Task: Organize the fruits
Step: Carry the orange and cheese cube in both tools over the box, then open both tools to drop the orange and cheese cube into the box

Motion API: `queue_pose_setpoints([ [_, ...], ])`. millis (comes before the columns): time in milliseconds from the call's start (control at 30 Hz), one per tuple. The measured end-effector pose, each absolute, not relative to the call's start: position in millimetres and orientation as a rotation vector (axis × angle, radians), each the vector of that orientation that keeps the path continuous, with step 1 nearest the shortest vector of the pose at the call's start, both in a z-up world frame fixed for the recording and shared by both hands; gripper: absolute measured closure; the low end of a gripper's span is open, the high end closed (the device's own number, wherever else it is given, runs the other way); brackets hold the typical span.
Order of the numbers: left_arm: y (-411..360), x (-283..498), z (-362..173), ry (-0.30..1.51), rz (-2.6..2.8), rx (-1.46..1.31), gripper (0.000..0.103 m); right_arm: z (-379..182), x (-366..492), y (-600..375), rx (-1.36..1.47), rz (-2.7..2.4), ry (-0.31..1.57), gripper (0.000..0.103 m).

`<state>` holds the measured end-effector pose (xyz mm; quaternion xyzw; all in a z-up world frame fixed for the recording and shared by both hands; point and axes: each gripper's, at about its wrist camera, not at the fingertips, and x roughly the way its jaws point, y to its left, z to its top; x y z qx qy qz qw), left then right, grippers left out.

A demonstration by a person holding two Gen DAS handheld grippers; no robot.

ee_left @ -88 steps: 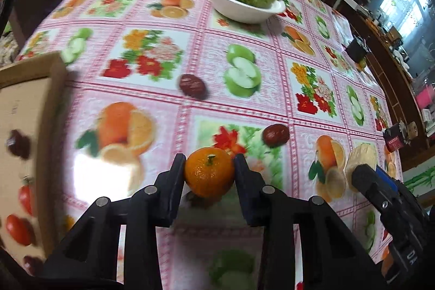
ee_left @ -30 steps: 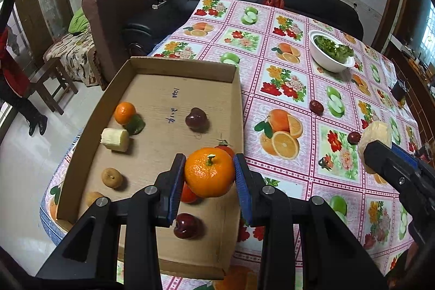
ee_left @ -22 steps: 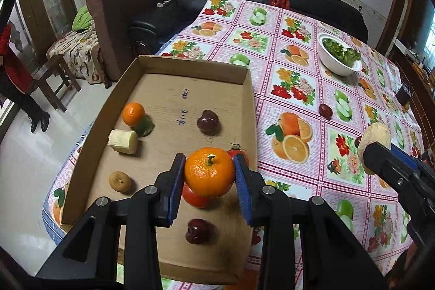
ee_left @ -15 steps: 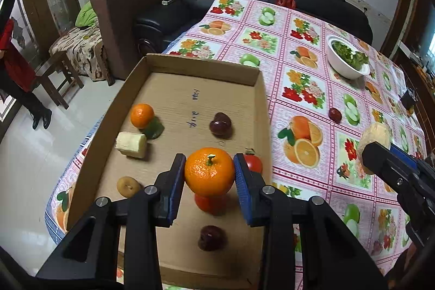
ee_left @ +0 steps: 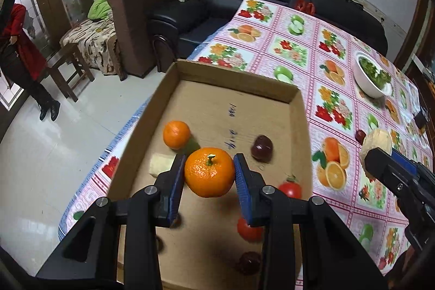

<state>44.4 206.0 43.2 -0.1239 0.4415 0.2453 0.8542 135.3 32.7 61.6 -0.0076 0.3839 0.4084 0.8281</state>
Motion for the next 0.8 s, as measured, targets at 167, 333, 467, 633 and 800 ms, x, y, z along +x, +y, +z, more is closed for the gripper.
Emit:
queue_pose_setpoints([
  [167,223,56,41,0.941,0.525,-0.284,0.070,62,147,51,-0.016,0.882,0.820,0.072],
  [333,236,70,38,0.953,0.541,-0.292,0.070,58,159,71,-0.029,0.886,0.825,0.072],
  [467,246,83,37,0.957,0.558,-0.291,0.069,52,169,86,-0.038,0.891,0.829,0.072],
  [633,264,104,25,0.983,0.596,-0.301,0.069,41,183,110,-0.057,0.893,0.858,0.072],
  [800,275,117,7,1.032,0.623,-0.321,0.069,18,197,138,-0.104,0.878,0.907,0.072],
])
